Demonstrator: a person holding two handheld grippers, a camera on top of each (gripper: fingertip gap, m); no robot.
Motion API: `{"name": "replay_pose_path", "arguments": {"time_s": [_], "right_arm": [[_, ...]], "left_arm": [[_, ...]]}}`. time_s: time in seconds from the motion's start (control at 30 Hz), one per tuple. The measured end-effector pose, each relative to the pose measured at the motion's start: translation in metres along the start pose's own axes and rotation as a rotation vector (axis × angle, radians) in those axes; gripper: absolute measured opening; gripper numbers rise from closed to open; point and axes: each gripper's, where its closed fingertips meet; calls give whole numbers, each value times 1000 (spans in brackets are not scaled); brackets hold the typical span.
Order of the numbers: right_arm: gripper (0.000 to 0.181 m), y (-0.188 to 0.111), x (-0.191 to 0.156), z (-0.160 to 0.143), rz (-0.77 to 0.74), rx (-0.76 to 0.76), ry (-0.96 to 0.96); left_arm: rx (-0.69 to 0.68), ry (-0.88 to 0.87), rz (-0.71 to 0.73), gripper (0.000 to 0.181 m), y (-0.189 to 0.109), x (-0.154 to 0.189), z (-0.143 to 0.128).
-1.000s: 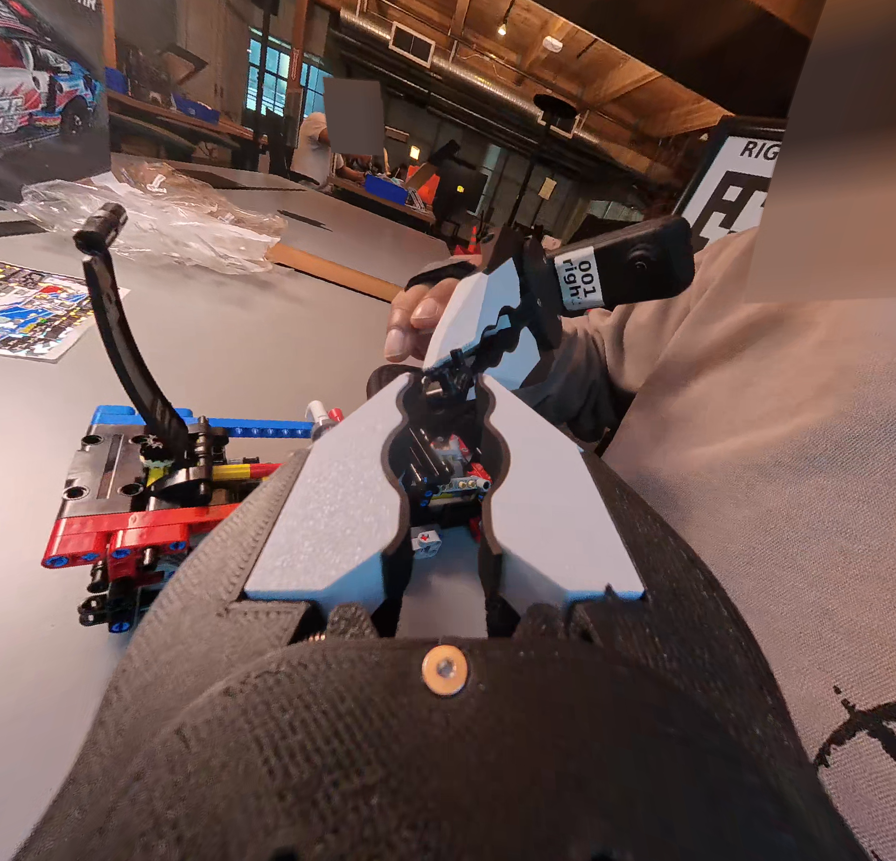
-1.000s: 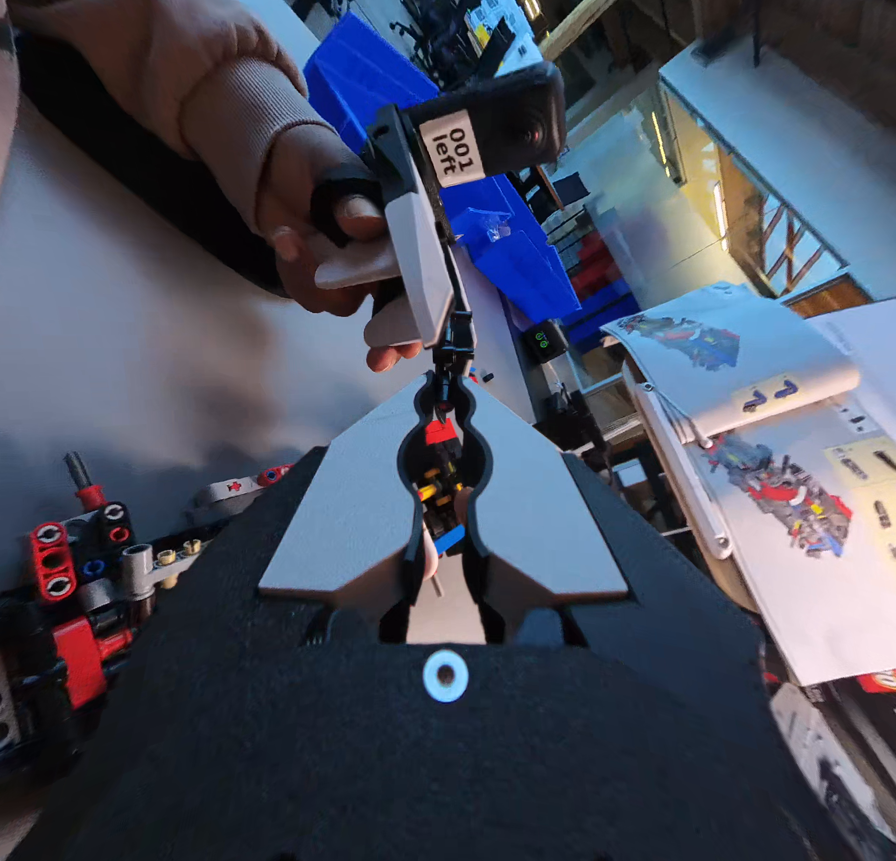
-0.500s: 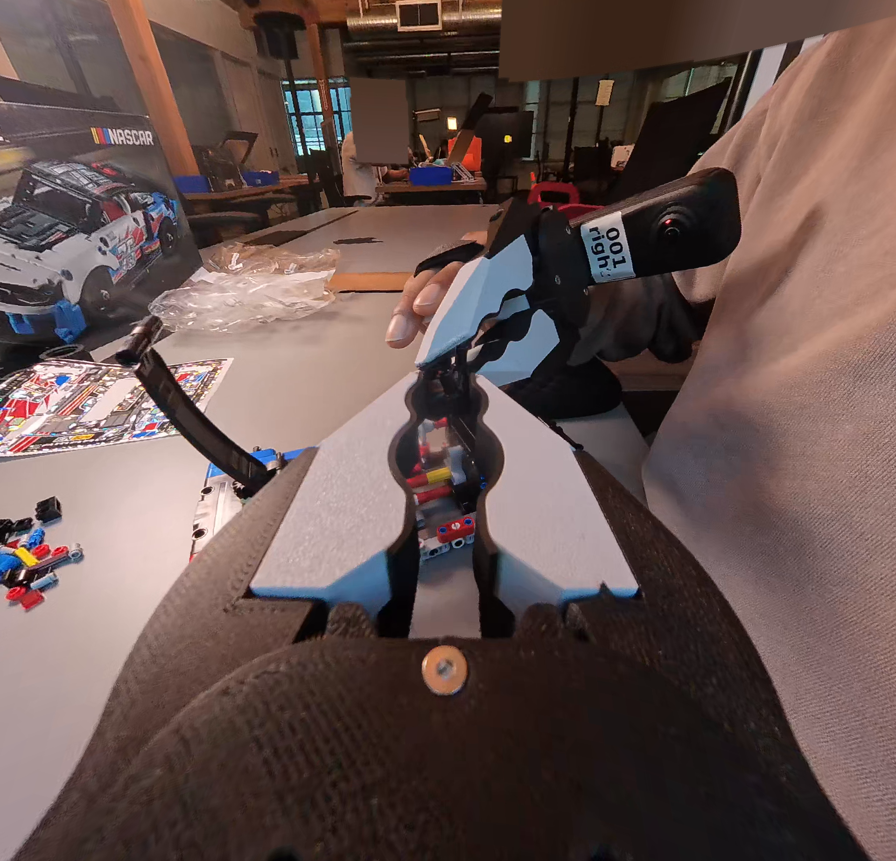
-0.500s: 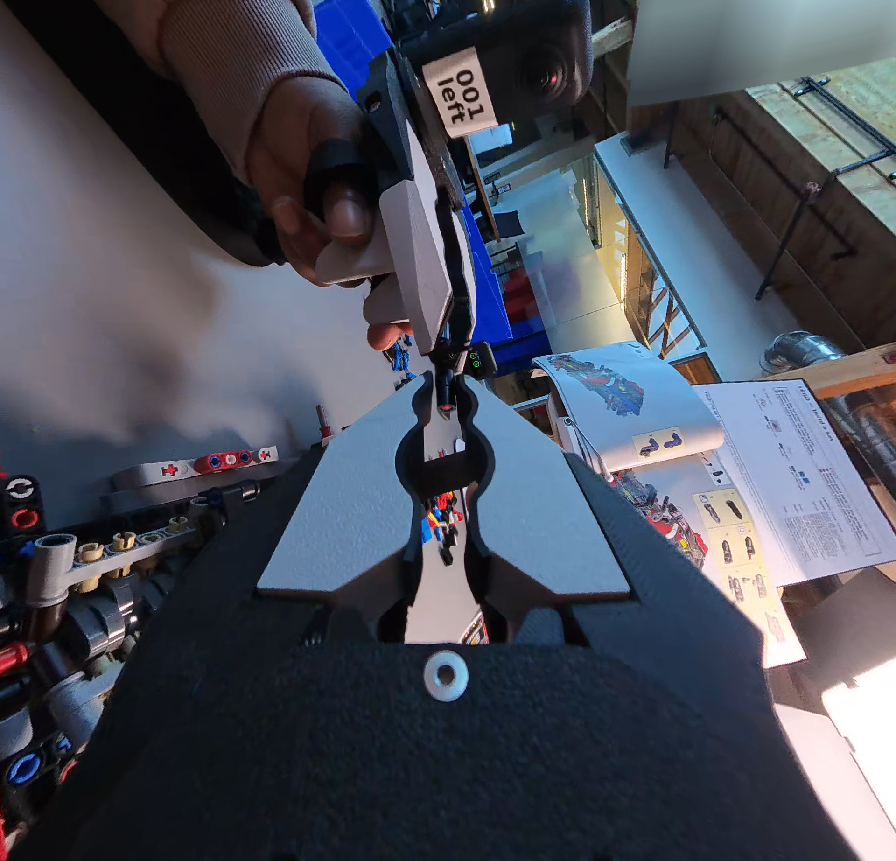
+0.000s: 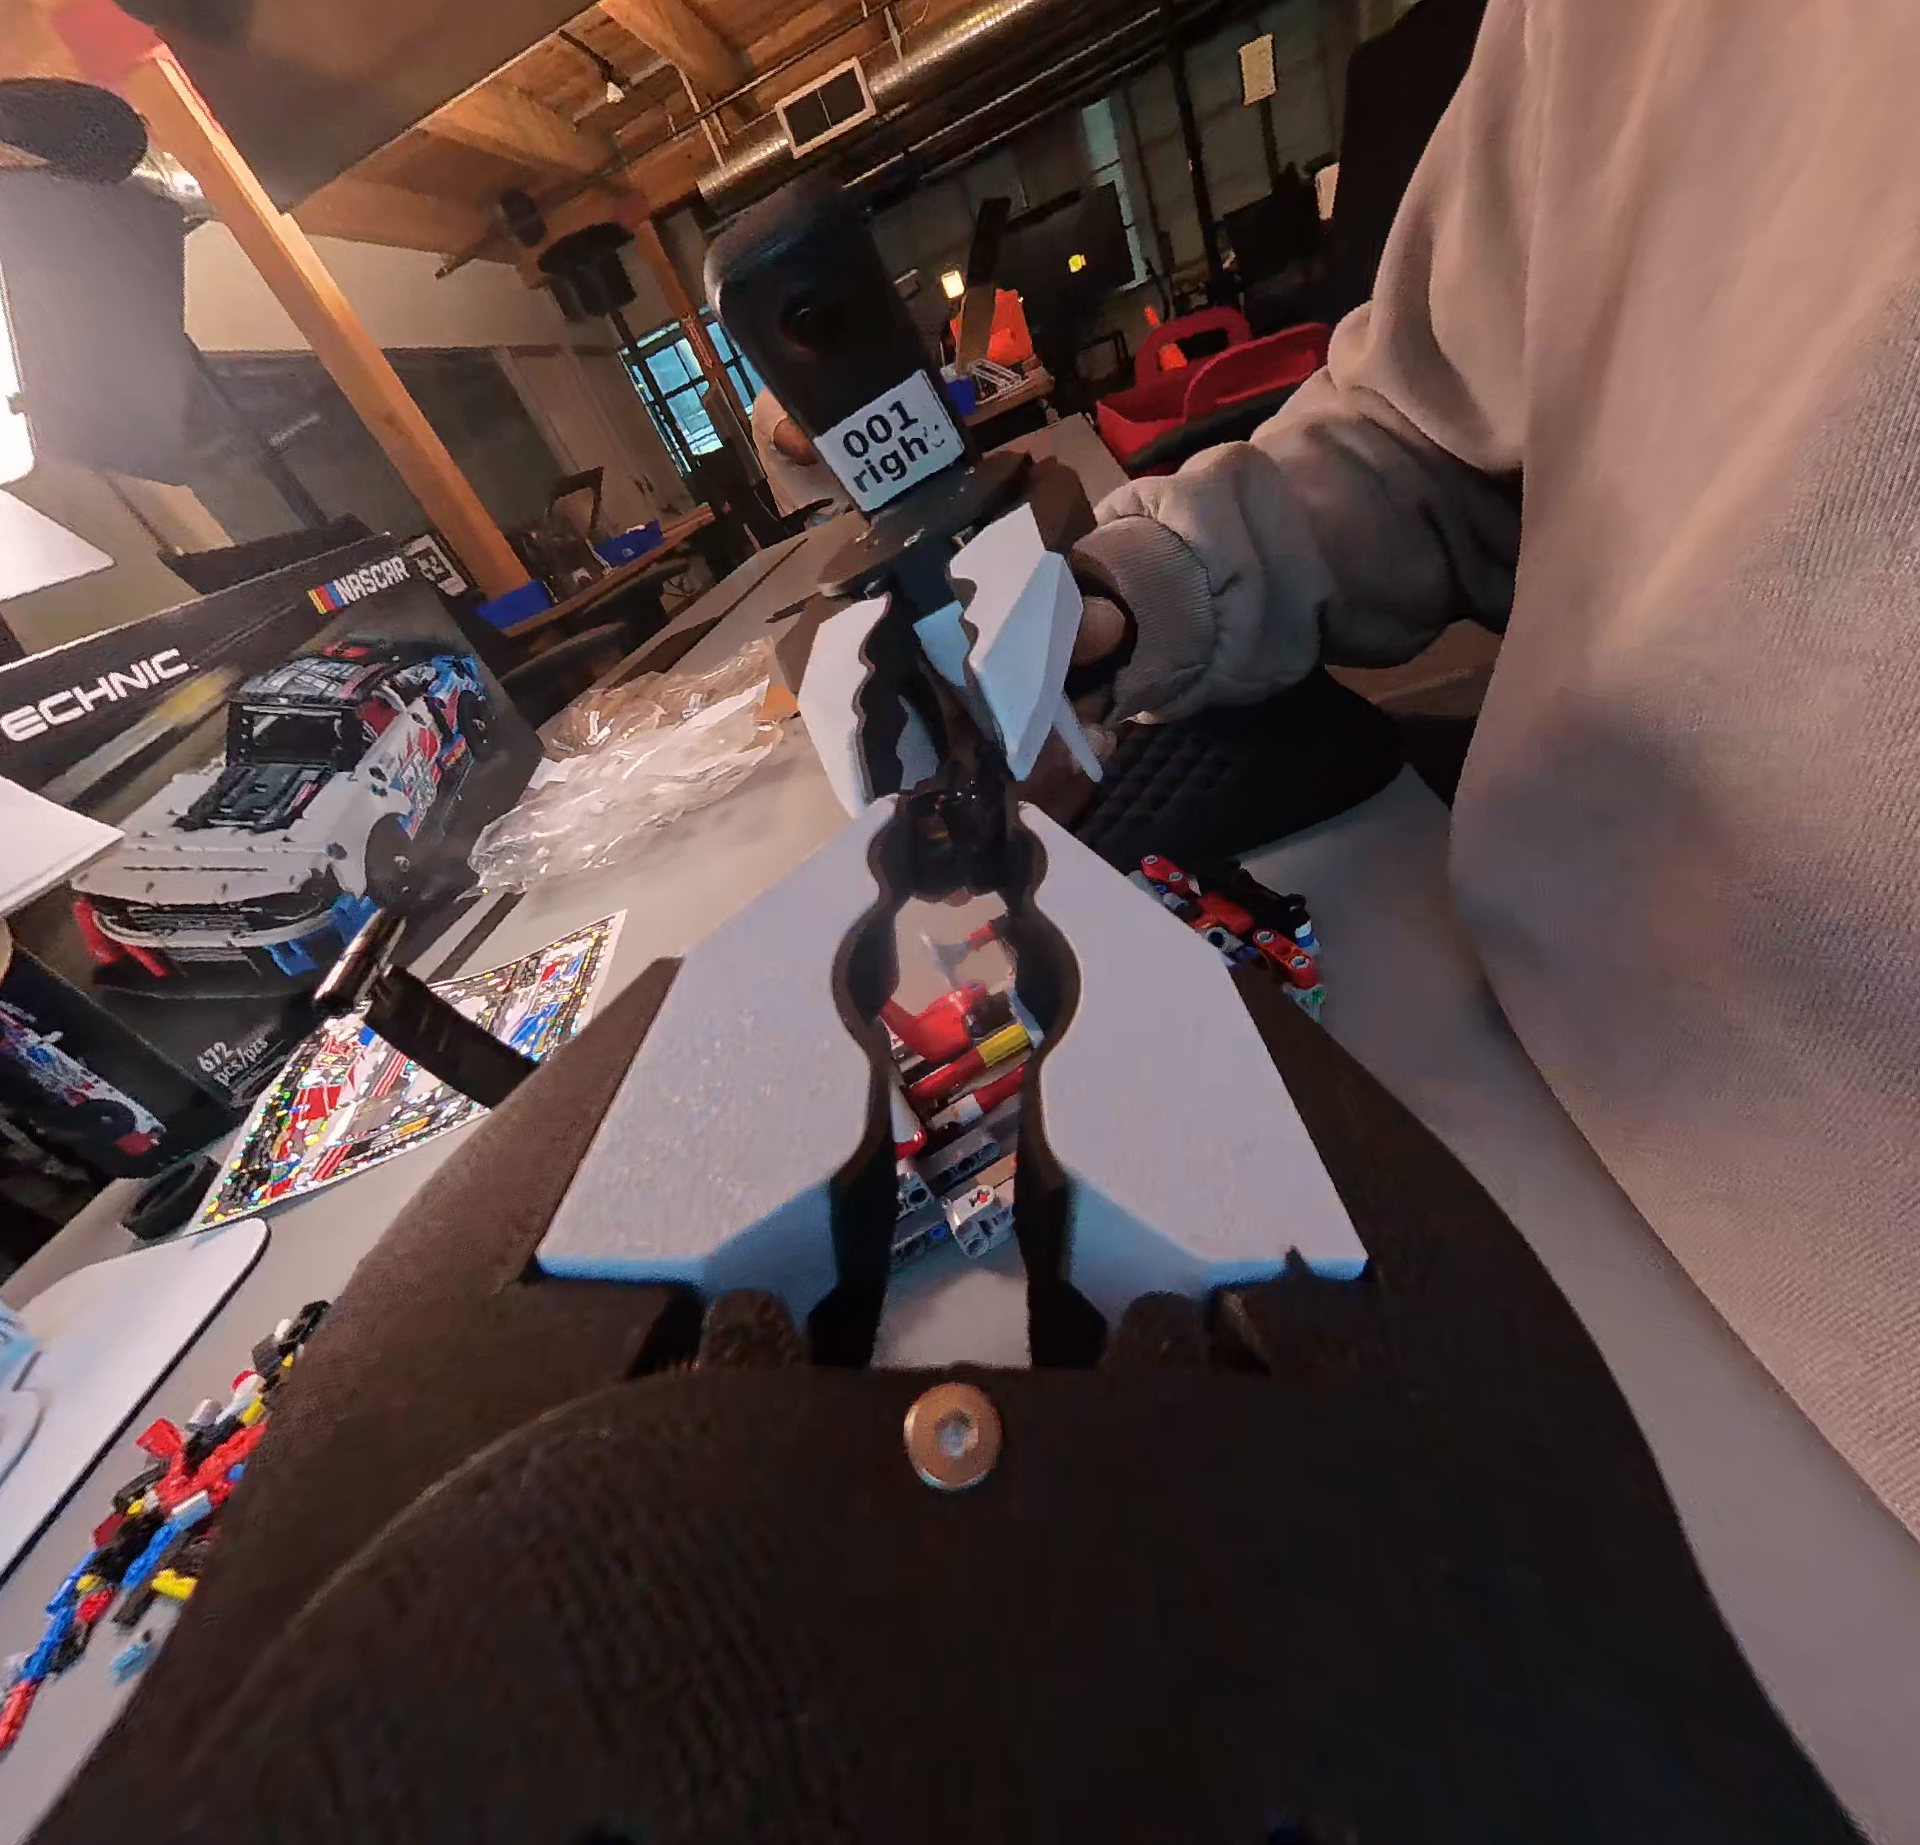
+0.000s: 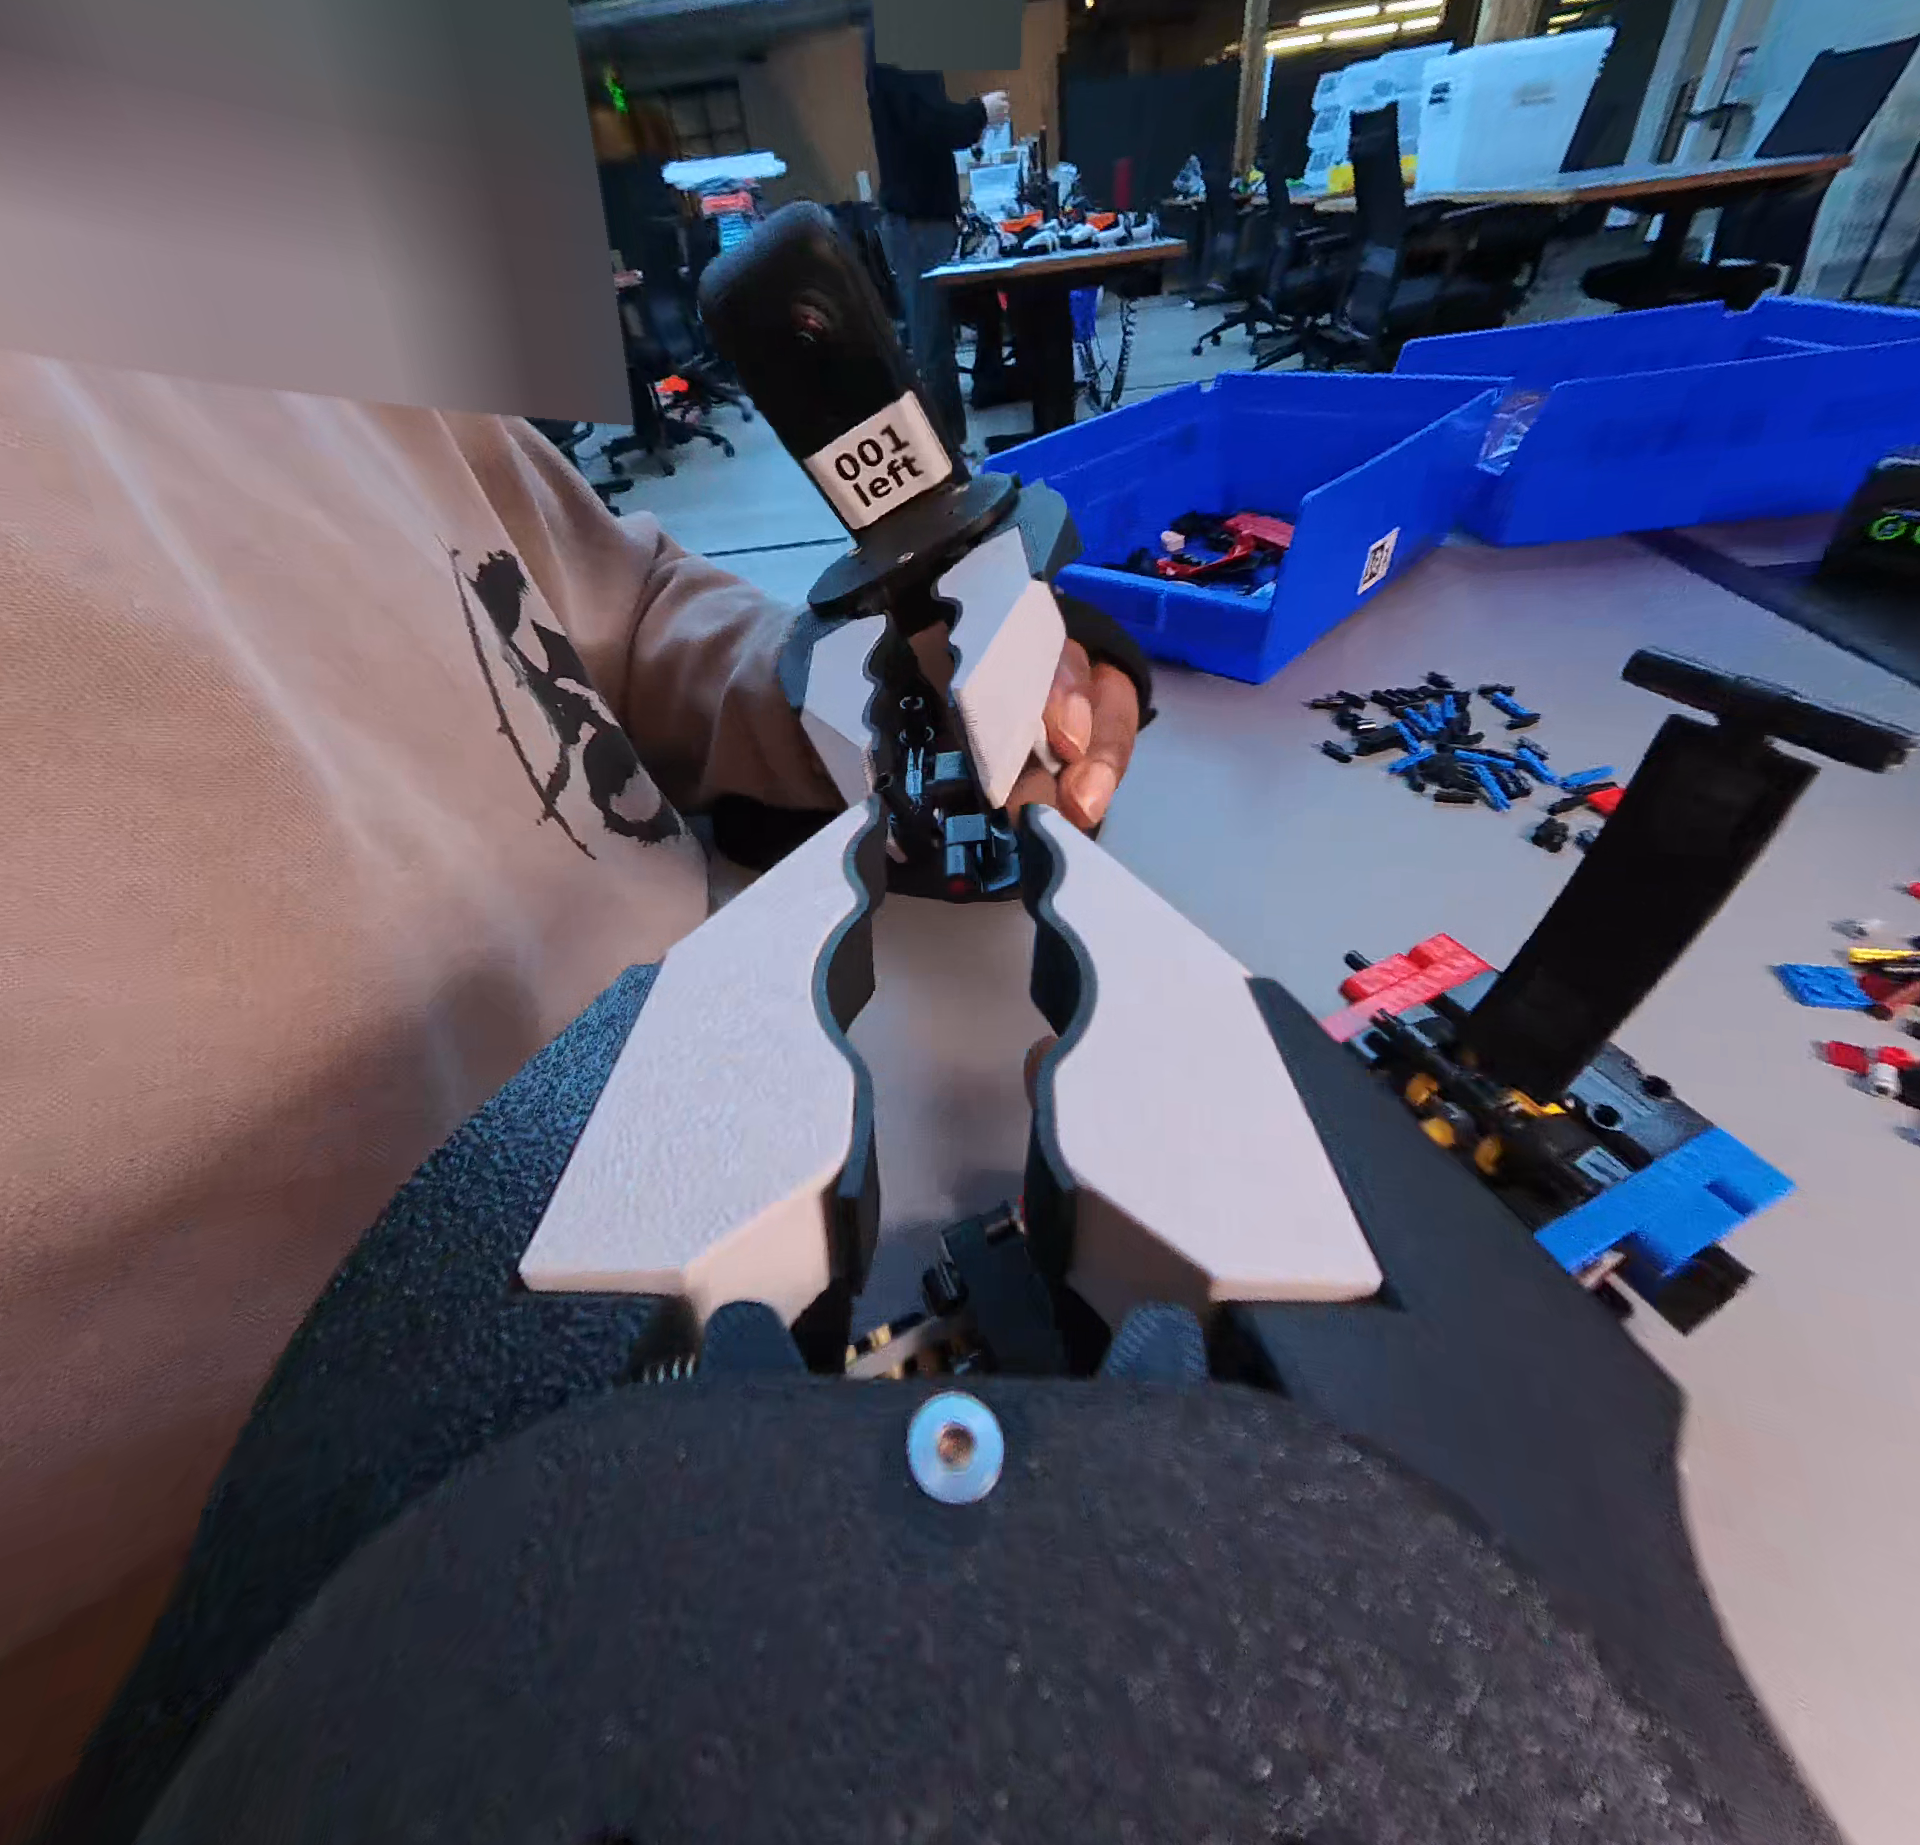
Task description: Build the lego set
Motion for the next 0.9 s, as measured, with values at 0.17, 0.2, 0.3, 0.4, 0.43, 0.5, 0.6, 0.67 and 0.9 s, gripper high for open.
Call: {"name": "replay_pose_path", "arguments": {"time_s": [0.17,0.2,0.3,0.4,0.43,0.5,0.6,0.67,0.9], "right_arm": [[19,0,-1,1,3,16,-6],[14,-1,1,4,-10,32,-15],[14,-3,2,4,-21,23,-55],[13,-1,1,1,-41,-5,-146],[13,-1,1,0,-49,-17,-201],[13,1,-1,1,-53,-23,-280],[13,2,-4,7,-47,-2,-313],[13,3,-4,8,-51,-4,-337],[13,2,-5,7,-49,14,-392]], "left_arm": [[12,-8,4,16,-2,1,2],[25,-38,13,16,-2,-1,3],[35,-147,14,22,-3,-5,2],[29,-254,-2,31,-2,-3,-2],[45,-277,-17,29,-2,-1,1],[38,-284,-36,27,-1,1,1],[14,-241,-26,23,0,3,-2],[23,-232,-29,21,0,3,1],[25,-249,-40,20,0,4,1]]}}
Point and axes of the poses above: each gripper's, where its closed fingertips meet, y out along the fingers, z out of its top, x = y × z across the jaws, and after that the axes turned 10 degrees about x, right-handed
